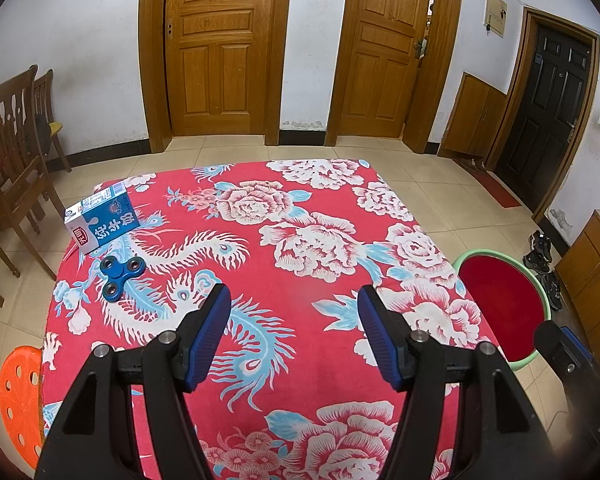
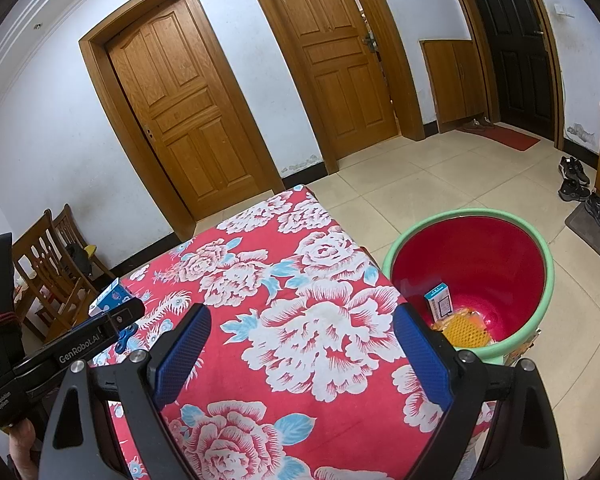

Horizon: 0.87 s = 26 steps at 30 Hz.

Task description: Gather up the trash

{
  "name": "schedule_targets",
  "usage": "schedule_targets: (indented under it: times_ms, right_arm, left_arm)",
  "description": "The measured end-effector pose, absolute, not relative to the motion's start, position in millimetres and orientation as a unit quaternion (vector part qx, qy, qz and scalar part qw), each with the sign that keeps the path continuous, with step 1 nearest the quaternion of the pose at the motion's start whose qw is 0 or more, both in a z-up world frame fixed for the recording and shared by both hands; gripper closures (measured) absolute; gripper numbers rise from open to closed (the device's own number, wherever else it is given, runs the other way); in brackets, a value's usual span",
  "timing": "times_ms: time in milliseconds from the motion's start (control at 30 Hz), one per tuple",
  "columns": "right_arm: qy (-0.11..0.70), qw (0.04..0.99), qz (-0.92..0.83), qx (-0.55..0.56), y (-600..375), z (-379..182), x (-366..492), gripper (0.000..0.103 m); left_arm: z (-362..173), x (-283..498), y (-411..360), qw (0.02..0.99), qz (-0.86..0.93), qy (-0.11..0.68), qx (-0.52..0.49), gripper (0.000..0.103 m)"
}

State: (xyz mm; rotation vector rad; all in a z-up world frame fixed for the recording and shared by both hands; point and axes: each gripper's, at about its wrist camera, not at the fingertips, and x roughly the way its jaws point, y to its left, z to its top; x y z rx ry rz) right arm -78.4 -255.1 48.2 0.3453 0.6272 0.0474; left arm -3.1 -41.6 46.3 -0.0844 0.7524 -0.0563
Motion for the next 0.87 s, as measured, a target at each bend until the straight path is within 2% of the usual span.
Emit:
schedule_targets:
  times_ms: [867]
  right_arm:
    - [0.306, 0.936, 0.023, 0.169, -254.6, 48.7, -79.0, 0.009]
  left_arm:
    - [48.0, -4.2, -39.1, 0.929, -0.028, 0.366, -0.041, 0.037]
